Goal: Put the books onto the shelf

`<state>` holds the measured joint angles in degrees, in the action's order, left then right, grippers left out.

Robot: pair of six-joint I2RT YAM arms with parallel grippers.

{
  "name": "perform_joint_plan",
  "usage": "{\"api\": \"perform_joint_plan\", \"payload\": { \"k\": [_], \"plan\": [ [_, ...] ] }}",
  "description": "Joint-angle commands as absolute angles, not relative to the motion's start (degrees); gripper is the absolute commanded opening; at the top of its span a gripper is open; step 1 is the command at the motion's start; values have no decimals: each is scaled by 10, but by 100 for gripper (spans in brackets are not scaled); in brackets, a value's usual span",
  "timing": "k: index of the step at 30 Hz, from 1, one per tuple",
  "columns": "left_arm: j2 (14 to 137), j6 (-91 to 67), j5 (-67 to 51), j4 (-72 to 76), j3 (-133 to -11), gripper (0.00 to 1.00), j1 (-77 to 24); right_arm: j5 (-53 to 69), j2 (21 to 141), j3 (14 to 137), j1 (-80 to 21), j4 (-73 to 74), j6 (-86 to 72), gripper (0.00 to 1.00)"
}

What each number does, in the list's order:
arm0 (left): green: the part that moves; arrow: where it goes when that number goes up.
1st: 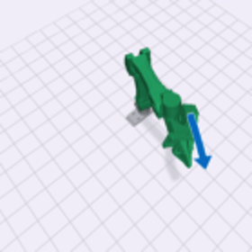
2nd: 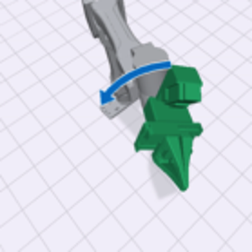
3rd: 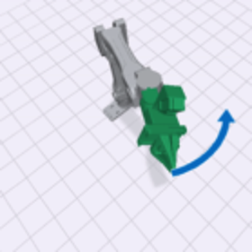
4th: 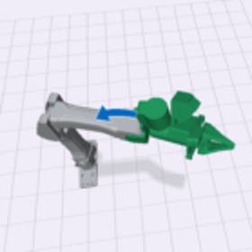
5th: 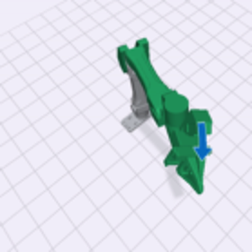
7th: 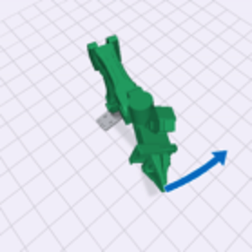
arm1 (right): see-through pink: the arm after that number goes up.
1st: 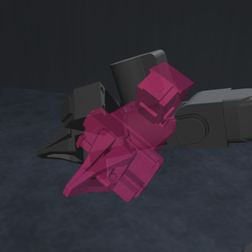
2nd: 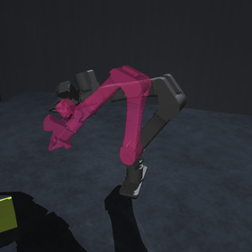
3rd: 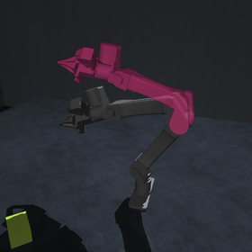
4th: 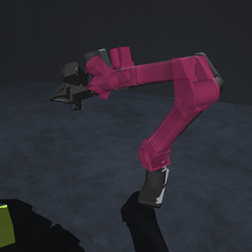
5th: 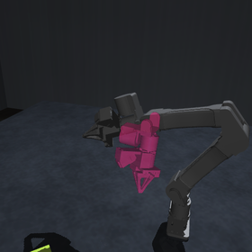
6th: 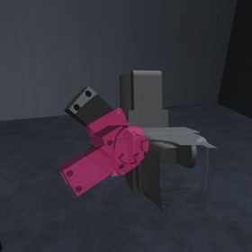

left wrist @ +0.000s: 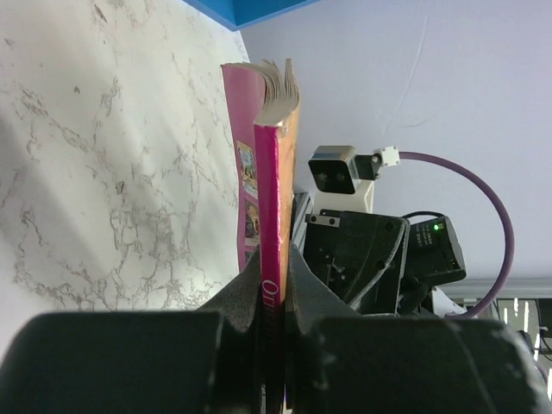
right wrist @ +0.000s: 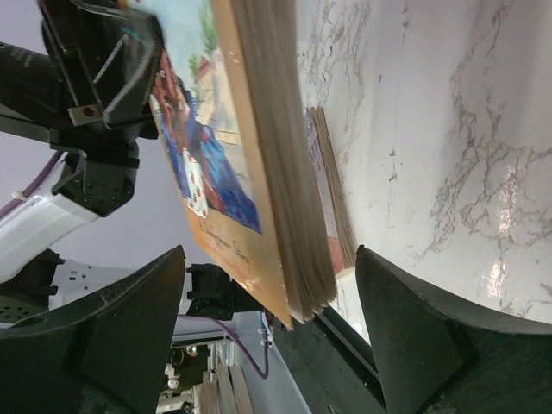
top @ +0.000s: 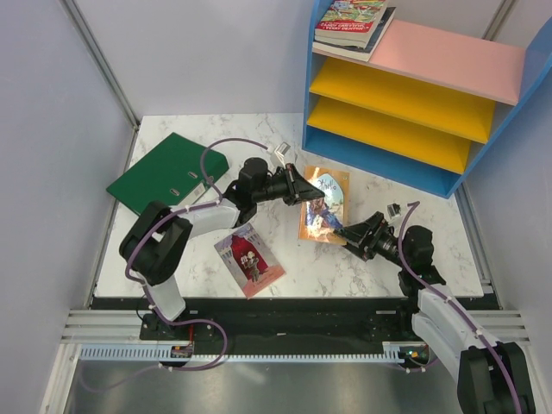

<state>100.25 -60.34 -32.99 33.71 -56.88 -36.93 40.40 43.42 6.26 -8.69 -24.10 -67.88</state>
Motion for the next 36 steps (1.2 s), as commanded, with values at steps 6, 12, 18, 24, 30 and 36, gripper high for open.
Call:
{"api": "perform_joint_plan", "payload": {
  "k": [6, 12, 18, 24, 30, 36],
  "plan": [
    [1028, -647, -342, 422, -569, 2, -359, 380, 427, 63, -89, -322, -733, 44],
    [1034, -641, -343, 411, -576, 2, -344, 378, 382, 80, -89, -260, -736, 4],
    [1021, -600, -351, 343, -587, 32, -325, 356, 335, 172, -89, -114, -666, 0],
    [952, -527, -335, 262, -522, 53, -291, 353, 406, 352, -89, 20, -547, 0],
    [868, -512, -305, 258, -388, 66, -299, 306, 532, 608, -89, 140, -424, 0],
    [847, -532, -284, 298, -302, 68, -329, 308, 653, 801, -89, 192, -372, 0]
  ]
}}
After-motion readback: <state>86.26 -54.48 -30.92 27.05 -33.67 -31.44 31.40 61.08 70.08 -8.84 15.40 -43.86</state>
